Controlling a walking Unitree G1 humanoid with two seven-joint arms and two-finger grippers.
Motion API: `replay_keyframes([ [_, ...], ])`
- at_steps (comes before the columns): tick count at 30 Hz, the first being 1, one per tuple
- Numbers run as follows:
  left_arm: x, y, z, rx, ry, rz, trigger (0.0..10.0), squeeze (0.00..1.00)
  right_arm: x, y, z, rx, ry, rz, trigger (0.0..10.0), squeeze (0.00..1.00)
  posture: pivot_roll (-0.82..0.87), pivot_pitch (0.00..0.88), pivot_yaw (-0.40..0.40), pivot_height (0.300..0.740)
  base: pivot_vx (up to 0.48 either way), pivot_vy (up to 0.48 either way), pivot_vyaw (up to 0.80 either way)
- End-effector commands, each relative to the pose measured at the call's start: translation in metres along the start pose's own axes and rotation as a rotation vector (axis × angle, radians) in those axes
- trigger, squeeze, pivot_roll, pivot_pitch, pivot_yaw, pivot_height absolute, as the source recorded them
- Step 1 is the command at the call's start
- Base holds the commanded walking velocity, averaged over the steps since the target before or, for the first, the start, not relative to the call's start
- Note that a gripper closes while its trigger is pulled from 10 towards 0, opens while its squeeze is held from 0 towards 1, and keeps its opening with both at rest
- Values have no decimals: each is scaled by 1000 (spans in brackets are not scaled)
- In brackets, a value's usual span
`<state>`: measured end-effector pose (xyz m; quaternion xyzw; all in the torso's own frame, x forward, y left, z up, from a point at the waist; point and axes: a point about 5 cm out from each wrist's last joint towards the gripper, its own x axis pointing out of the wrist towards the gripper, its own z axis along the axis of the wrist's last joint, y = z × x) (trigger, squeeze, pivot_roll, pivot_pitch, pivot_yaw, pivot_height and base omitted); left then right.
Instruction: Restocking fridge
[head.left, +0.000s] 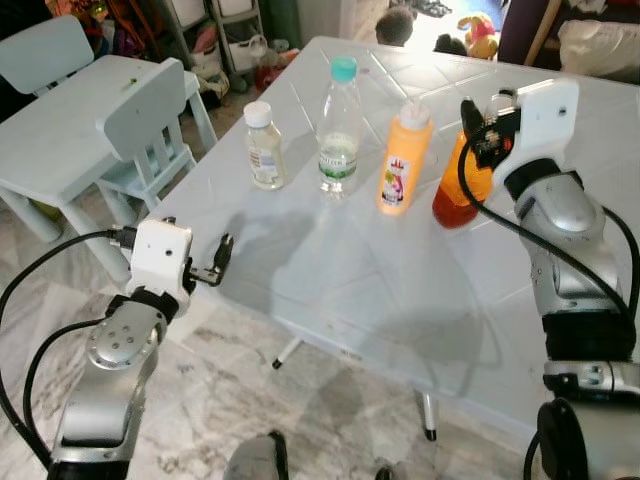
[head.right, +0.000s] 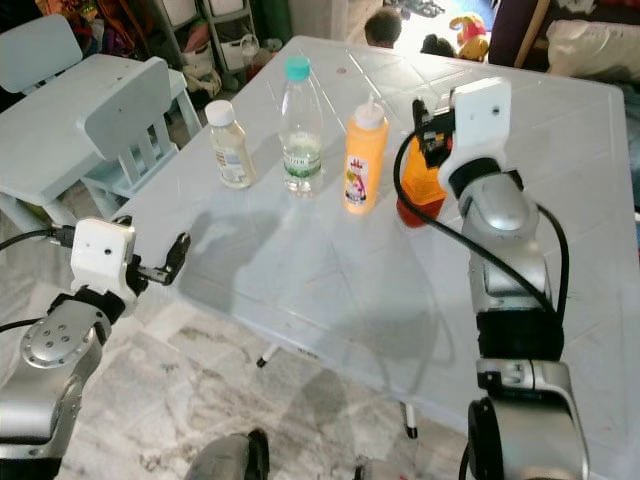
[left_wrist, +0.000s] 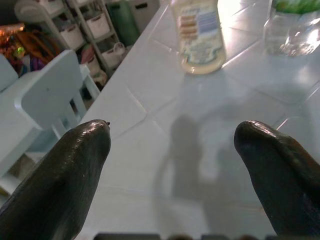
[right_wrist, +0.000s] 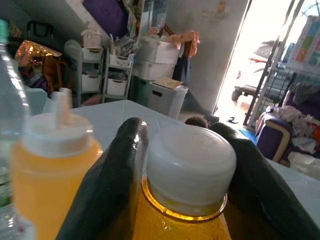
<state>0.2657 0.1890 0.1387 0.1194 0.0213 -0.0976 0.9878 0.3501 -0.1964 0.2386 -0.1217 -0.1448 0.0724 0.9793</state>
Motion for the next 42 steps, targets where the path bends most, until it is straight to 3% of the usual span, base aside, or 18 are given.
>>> replay_keyframes([
  [1, 2, 5, 5, -6, -35, 17, 10000, 0, -11, 8, -8, -62, 16, 5, 0, 0, 37, 60, 37, 740, 0, 0, 0],
  [3, 3, 5, 5, -18, -37, 26, 10000, 0, -14, 11, -7, -82, 0, 6, 0, 0, 37, 60, 37, 740, 0, 0, 0],
  [6, 9, -8, 2, -34, -47, 51, 10000, 0, -34, 27, -11, -13, -26, -44, 0, 0, 15, 0, 40, 740, 0, 0, 0],
  [9, 11, -12, 2, -48, -55, 62, 10000, 0, -39, 33, -11, -4, -34, -57, 0, 0, 10, 0, 40, 740, 0, 0, 0],
  [14, 20, -15, 1, -53, -68, 65, 10000, 0, -58, 60, -12, -21, -69, -18, 157, 0, -12, 0, 41, 740, -206, 0, 0],
  [15, 21, -14, 1, -53, -67, 66, 10000, 0, -59, 61, -12, -14, -68, -15, 1804, 0, -16, 0, 40, 740, -274, 0, 0],
  [16, 22, -14, 0, -52, -68, 69, 10000, 0, -61, 62, -12, -9, -66, -16, 1804, 0, -16, 0, 40, 740, -274, 0, 0],
  [17, 22, -13, 0, -51, -68, 74, 10000, 0, -62, 63, -14, -9, -59, -17, 4824, 0, -21, 0, 44, 740, -281, 0, 0],
  [18, 22, -11, -1, -53, -66, 80, 10000, 0, -63, 63, -15, -27, -49, -20, 10000, 0, -21, 0, 44, 740, -285, 0, 0],
  [21, 24, -9, -2, -55, -66, 93, 10000, 0, -64, 57, -23, -130, -11, -79, 10000, 0, -26, 0, 53, 740, -307, 0, 0],
  [28, 30, -9, -1, -46, -82, 87, 10000, 0, -65, 52, -29, -125, 7, -124, 10000, 0, -35, 0, 43, 740, -314, 0, 0],
  [31, 30, -10, -4, -50, -80, 91, 10000, 0, -67, 49, -36, -288, 40, -170, 10000, 0, -30, 0, 34, 740, -310, 0, 0],
  [35, 30, -10, -5, -49, -80, 97, 10000, 0, -69, 51, -46, -52, 98, -195, 10000, 0, -24, 0, 26, 740, -298, 0, 0],
  [40, 28, -8, -8, -52, -74, 112, 10000, 0, -71, 57, -51, 4, 142, -181, 10000, 0, -16, 0, 14, 740, -297, 0, 0],
  [42, 27, -8, -9, -52, -72, 113, 10000, 0, -72, 57, -51, -25, 142, -185, 10000, 0, -16, 0, 14, 740, -292, 0, 0],
])
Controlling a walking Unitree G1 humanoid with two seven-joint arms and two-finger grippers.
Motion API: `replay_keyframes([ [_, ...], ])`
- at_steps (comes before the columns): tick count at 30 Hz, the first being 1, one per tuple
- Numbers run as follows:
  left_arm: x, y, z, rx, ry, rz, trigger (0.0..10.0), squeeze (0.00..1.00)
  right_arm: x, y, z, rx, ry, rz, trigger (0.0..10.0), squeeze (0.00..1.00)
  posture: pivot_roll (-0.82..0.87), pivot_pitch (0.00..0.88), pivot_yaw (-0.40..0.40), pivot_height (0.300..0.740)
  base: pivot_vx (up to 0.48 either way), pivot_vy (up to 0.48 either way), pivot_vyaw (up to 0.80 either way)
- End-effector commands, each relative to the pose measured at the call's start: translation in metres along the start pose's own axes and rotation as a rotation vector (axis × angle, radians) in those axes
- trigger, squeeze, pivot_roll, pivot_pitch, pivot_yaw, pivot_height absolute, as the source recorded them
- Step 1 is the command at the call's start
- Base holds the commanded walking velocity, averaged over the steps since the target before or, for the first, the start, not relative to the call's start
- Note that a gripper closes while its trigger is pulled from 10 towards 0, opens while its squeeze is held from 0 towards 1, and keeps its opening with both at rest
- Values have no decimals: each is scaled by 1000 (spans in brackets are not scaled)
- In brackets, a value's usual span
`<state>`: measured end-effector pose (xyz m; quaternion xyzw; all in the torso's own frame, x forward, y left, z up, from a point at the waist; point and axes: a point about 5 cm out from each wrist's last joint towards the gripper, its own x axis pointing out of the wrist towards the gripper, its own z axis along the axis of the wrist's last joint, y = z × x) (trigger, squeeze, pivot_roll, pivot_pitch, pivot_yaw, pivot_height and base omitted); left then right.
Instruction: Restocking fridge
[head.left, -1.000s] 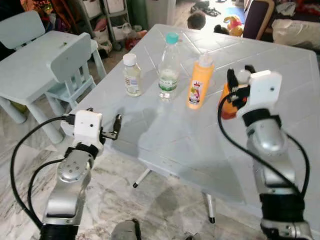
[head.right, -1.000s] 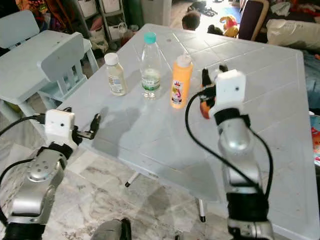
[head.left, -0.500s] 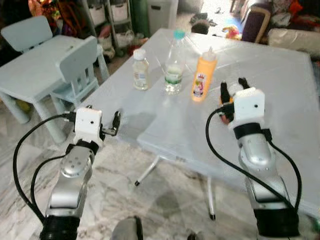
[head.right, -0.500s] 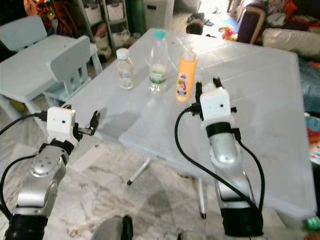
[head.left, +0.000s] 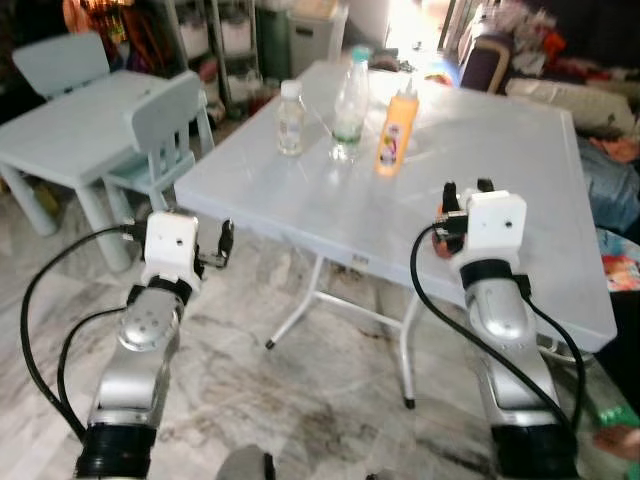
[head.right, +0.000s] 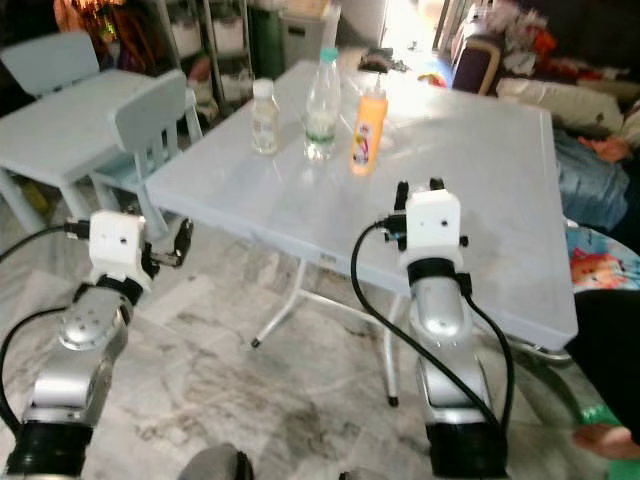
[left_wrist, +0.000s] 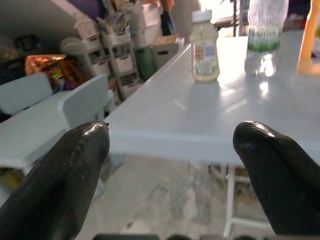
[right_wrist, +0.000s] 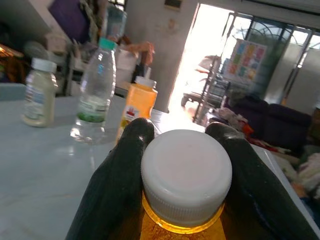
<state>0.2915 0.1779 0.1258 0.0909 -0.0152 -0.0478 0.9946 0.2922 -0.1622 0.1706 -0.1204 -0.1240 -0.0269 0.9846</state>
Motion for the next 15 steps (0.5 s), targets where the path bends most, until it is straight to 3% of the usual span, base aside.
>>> replay_keyframes([
  [1, -2, 0, -1, 5, -3, 5, 10000, 0, -5, 3, -14, 13, 69, 39, 10000, 0, -14, 0, 17, 740, 0, 0, 0],
  [3, -6, 1, -6, 54, 12, -7, 10000, 0, -8, 9, -8, 10, 2, 120, 10000, 0, -14, 0, 21, 740, 0, 0, 0],
  [6, -6, 7, -8, 42, 15, 0, 10000, 0, -6, 10, -5, -22, -34, 151, 10000, 0, -13, 0, 22, 740, 0, 0, 800],
  [15, -5, 8, -9, 47, 13, 15, 10000, 0, -13, 24, -6, 101, -34, 260, 10000, 0, -9, 0, 16, 740, 0, 0, 792],
])
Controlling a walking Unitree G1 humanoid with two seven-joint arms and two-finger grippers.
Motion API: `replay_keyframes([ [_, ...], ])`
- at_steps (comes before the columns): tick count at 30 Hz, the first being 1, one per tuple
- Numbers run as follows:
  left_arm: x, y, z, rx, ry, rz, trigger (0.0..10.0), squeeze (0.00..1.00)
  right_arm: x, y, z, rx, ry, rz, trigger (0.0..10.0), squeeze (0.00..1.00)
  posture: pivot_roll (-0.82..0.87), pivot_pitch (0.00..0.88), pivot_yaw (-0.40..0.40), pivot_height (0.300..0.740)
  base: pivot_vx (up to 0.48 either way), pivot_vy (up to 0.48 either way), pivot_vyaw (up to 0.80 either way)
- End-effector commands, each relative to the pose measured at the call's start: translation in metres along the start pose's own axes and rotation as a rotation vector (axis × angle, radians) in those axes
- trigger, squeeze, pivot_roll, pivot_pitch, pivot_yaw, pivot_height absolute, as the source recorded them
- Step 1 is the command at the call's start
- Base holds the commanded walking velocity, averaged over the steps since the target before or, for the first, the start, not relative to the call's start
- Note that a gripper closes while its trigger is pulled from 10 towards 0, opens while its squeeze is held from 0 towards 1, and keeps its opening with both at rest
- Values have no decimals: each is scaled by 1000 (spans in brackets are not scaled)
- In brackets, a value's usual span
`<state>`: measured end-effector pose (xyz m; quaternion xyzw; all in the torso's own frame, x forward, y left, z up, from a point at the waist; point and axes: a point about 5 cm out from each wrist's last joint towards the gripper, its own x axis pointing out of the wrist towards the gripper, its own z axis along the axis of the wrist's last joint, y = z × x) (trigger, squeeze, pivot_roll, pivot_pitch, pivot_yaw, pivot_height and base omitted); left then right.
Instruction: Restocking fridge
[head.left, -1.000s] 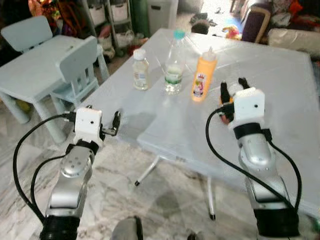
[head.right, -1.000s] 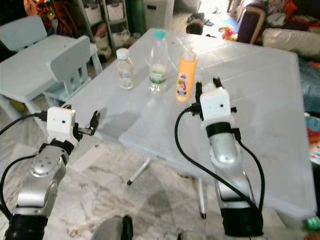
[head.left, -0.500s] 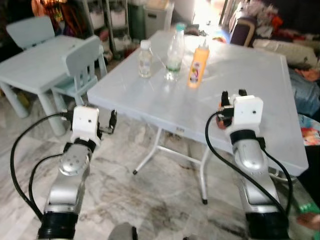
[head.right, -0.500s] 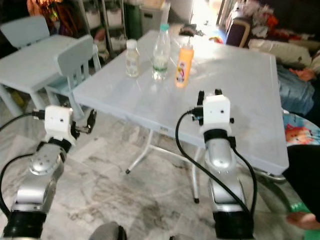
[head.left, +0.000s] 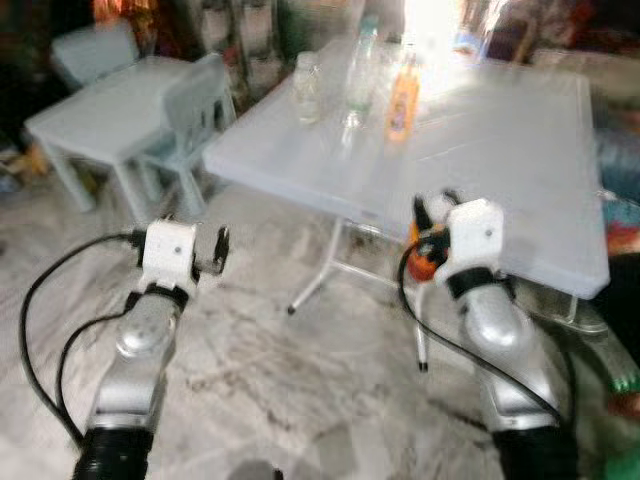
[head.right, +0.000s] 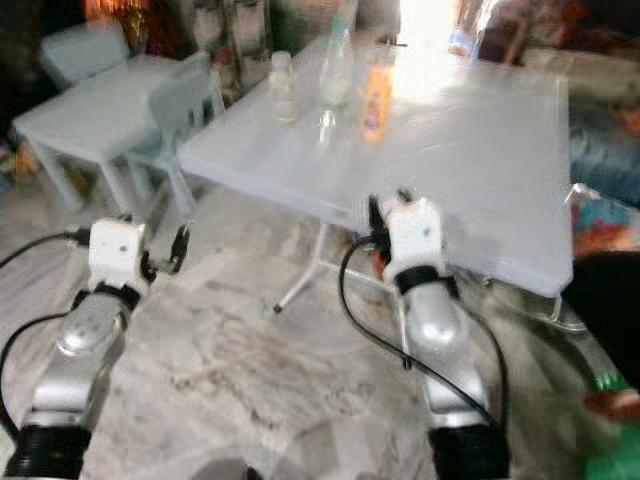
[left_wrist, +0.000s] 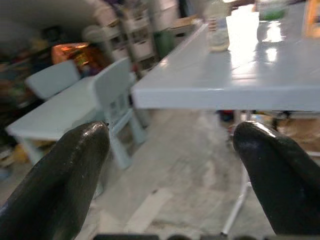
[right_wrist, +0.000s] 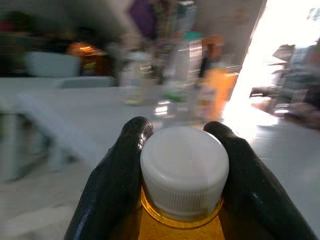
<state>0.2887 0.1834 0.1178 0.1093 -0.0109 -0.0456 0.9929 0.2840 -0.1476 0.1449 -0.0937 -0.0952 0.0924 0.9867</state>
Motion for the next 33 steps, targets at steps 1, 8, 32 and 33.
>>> replay_keyframes([
  [1, -2, 3, -1, 5, 4, 9, 10000, 0, 2, 6, 12, 22, -65, 38, 10000, 0, -9, 0, 12, 740, 0, 0, 781],
  [8, -14, -3, -13, -17, 41, 0, 10000, 0, -8, 14, 4, 55, -43, 79, 10000, 0, -5, 0, 5, 740, 0, 0, 781],
  [32, -22, 17, -24, -296, 20, 136, 10000, 0, -9, 2, 3, 112, -36, 54, 10000, 0, 0, 0, -7, 740, 0, 0, 780],
  [33, -22, 17, -24, -296, 20, 136, 10000, 0, -9, 2, 3, 112, -36, 54, 10000, 0, 0, 0, -7, 740, 0, 0, 781],
])
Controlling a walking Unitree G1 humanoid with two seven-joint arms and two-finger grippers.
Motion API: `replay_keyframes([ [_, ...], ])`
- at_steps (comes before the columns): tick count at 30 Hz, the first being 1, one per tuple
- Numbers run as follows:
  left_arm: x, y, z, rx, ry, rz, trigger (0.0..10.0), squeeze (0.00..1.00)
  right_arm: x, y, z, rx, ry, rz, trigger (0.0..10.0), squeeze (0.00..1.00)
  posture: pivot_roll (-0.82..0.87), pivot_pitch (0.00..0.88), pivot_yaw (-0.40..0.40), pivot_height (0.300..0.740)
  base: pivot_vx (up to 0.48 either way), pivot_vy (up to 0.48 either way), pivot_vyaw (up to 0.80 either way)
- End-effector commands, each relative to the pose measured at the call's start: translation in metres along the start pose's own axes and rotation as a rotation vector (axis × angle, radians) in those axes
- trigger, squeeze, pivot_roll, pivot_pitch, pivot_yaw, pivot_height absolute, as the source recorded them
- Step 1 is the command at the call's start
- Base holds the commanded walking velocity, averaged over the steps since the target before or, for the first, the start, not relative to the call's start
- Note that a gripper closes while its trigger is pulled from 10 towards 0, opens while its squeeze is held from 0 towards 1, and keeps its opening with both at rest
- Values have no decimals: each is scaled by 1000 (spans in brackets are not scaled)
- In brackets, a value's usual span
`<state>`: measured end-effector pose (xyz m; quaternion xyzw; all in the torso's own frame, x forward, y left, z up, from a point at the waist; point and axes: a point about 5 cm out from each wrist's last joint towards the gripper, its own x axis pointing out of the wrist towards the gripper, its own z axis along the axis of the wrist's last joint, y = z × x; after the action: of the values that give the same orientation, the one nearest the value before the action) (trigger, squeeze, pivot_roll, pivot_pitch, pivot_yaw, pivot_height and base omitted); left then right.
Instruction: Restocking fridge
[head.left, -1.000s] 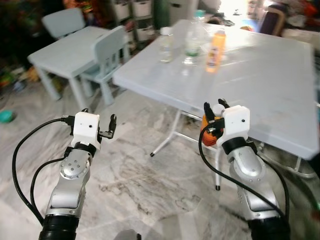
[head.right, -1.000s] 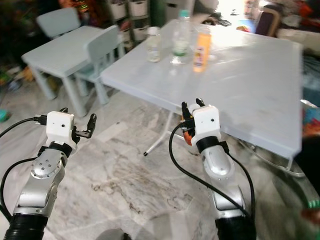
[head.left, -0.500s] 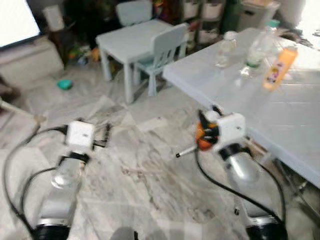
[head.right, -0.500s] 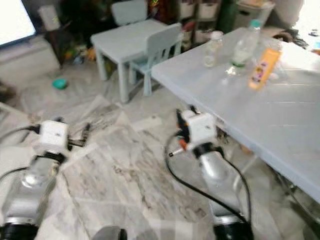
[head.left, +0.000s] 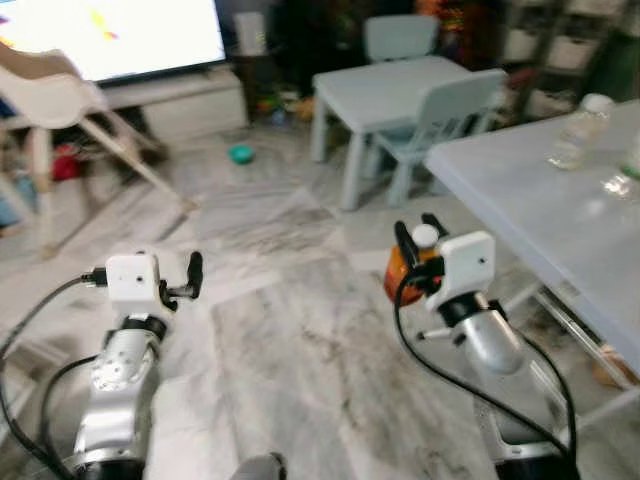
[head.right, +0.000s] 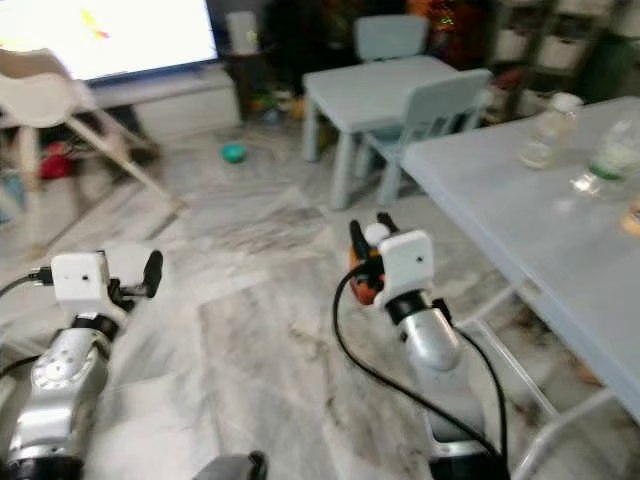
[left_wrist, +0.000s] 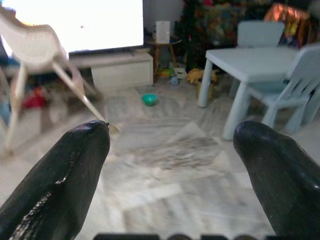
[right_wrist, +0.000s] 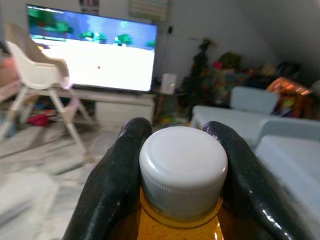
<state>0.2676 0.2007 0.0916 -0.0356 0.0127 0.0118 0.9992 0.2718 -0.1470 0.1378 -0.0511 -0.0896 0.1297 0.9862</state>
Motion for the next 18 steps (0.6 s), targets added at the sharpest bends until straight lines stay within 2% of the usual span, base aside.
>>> replay_keyframes([
  [1, 2, 6, 6, 9, -31, 23, 10000, 0, 5, -1, 8, 30, -32, -6, 10000, 0, 1, 0, -9, 740, 0, 0, 775],
  [7, 3, 0, 5, 19, -33, 28, 10000, 0, 7, 0, 8, 24, -39, 11, 10000, 0, -2, 0, -10, 740, 0, 0, 776],
  [12, 4, -4, 7, 90, -51, 2, 10000, 0, 8, 2, 10, 38, -44, 24, 10000, 0, -2, 0, -11, 740, 0, 0, 777],
  [16, 4, -5, 6, 102, -47, -7, 10000, 0, 9, 5, 10, 40, -44, 38, 10000, 0, -7, 0, -10, 740, 0, 0, 781],
  [18, 5, -6, 5, 106, -46, -9, 10000, 0, 11, 9, 12, 28, -53, 82, 10000, 0, -9, 0, -10, 740, 0, -356, 781],
])
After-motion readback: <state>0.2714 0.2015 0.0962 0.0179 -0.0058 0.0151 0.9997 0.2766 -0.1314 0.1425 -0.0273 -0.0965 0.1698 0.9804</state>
